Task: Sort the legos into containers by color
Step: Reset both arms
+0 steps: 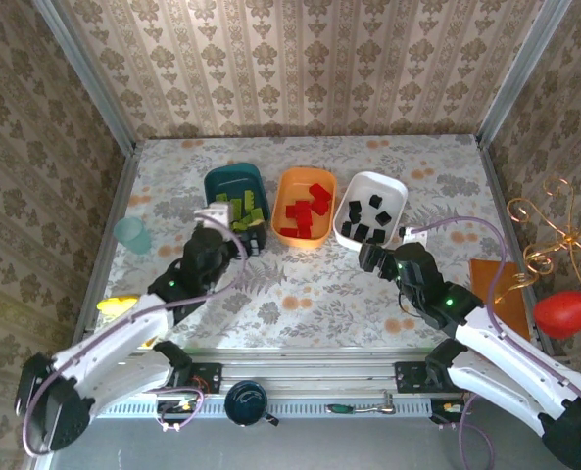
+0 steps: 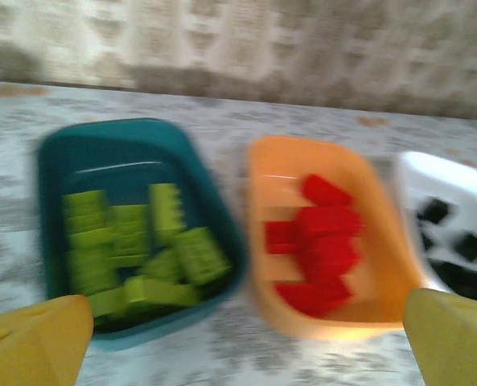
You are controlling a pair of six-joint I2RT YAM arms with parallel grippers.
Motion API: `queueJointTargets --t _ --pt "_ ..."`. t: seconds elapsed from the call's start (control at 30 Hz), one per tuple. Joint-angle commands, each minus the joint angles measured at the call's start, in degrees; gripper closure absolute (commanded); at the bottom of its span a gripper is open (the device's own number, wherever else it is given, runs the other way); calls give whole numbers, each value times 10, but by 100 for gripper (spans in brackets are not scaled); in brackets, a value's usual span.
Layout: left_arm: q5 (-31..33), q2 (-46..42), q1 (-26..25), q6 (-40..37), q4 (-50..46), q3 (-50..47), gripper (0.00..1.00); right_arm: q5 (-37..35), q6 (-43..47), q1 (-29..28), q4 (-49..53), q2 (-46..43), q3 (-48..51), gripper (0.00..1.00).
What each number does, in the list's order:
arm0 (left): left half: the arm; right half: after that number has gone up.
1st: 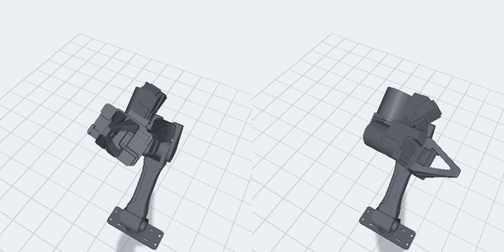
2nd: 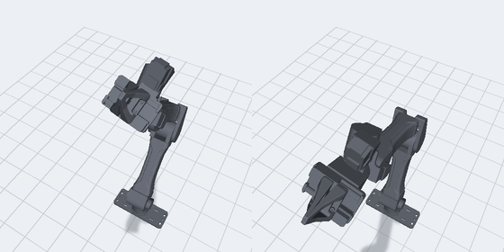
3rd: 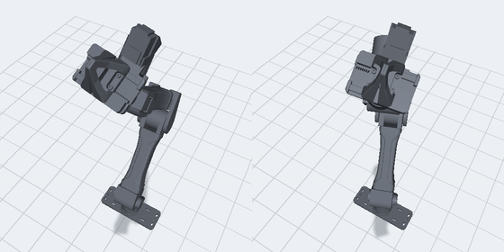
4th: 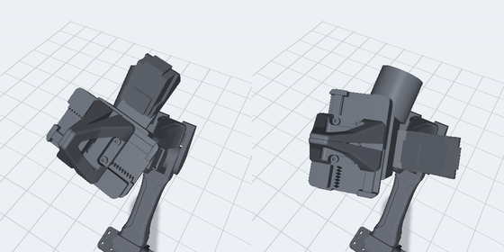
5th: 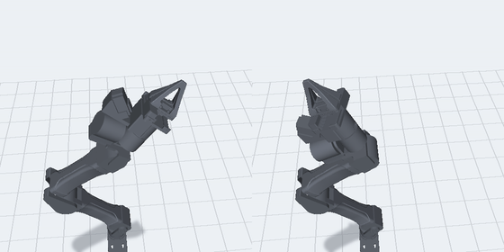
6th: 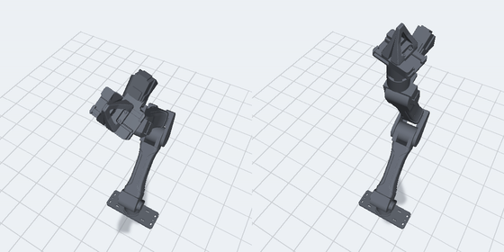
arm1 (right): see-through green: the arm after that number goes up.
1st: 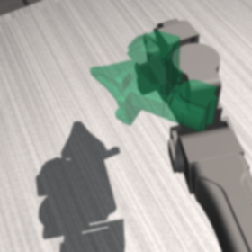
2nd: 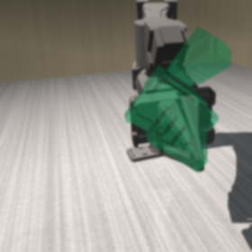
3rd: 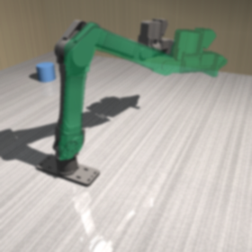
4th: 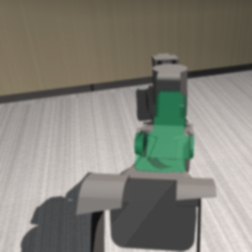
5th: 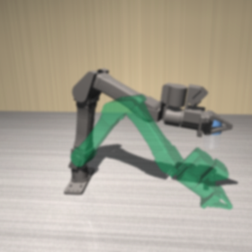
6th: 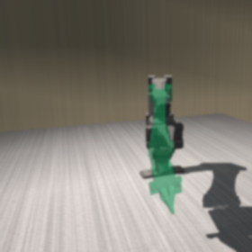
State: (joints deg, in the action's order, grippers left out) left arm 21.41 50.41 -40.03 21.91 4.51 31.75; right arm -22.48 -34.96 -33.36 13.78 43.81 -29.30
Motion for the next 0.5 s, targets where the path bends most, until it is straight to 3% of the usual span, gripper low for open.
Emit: queueJointTargets --t 0.0,0.17,0.27,0.4,0.47 --pt "90 -36 37 -84 -16 -41 0 -72 -13 4 12 -11 -14 0" --pt "88 -2 122 -166 3 -32 0 -95 -1 4 2 -14 -14 0" --pt "70 37 198 -202 22 -30 0 -112 1 5 5 -14 -16 0" --pt "39 104 264 -198 92 -58 0 -125 -4 9 0 -18 -7 0" --pt "-5 136 296 -201 143 -65 0 -128 -6 12 0 -21 -5 0"
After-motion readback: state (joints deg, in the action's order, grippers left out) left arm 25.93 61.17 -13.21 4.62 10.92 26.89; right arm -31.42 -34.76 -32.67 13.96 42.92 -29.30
